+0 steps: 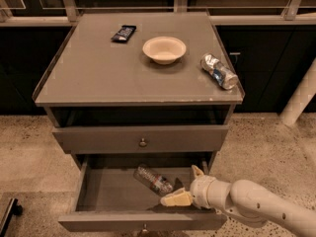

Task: Pick water bottle from middle drawer and place on counter

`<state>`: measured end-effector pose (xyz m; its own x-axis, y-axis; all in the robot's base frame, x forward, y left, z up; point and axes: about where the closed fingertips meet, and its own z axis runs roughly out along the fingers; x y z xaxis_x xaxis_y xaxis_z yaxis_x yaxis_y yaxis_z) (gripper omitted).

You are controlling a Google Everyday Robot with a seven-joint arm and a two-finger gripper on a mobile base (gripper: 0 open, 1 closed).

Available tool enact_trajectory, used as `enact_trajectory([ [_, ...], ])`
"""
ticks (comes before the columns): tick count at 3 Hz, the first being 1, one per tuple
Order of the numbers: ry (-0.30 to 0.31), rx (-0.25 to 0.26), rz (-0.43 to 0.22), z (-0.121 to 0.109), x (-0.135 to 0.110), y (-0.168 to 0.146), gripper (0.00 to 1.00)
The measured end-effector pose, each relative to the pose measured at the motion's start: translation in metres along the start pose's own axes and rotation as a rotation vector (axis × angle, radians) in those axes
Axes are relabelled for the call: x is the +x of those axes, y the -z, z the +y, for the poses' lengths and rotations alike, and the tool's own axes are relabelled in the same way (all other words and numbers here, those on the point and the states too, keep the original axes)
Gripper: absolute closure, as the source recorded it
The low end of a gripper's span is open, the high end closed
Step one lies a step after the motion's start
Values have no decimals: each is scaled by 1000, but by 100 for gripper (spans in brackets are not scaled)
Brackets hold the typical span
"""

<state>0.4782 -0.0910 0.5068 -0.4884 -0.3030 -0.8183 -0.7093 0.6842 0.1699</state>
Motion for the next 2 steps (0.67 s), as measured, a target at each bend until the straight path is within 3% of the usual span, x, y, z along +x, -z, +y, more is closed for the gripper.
enact_trajectory([
  [2,-5,15,11,0,9,-9,0],
])
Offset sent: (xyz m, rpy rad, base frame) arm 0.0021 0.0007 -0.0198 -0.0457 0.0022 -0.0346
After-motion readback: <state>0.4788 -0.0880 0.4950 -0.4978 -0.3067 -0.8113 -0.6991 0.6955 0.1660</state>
